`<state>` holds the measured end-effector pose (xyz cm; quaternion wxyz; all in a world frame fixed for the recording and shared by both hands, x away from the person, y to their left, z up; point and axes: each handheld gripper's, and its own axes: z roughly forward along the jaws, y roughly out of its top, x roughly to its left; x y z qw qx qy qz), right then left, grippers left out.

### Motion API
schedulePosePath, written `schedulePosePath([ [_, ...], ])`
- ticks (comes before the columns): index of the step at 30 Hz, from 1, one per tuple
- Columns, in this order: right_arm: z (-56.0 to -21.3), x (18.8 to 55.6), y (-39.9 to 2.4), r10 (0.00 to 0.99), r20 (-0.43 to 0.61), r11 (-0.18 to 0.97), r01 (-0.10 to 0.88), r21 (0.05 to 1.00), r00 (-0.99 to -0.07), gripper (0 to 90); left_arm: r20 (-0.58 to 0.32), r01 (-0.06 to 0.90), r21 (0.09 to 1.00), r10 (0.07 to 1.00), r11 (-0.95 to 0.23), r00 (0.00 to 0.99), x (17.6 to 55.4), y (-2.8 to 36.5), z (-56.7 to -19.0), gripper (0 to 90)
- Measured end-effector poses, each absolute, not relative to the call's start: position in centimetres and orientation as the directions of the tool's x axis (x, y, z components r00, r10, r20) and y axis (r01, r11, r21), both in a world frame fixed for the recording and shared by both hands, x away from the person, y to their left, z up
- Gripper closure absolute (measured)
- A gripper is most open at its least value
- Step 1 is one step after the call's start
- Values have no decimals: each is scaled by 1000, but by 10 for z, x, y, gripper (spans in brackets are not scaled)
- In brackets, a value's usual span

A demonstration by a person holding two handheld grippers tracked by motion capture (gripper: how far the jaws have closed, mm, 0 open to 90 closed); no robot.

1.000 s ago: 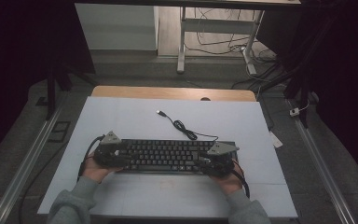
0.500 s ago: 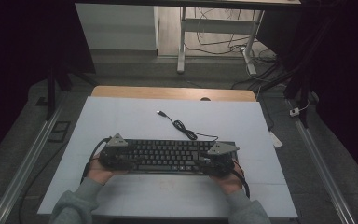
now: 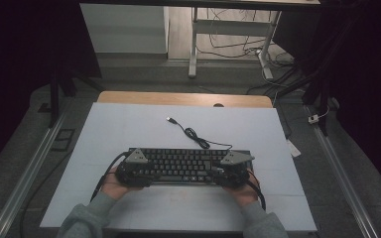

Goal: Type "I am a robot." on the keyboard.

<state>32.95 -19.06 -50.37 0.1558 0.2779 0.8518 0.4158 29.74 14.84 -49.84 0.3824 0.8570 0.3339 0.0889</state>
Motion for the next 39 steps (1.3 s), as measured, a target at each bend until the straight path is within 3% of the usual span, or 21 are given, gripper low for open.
schedulePosePath([
  [15,-504,330,-190,605,-40,508,346,789,-796,538,-73,483,683,607,-548,792,296,132,-510,882],
  [39,-504,330,-190,600,-39,509,343,789,-799,535,-56,497,669,630,-552,775,299,127,-522,888],
])
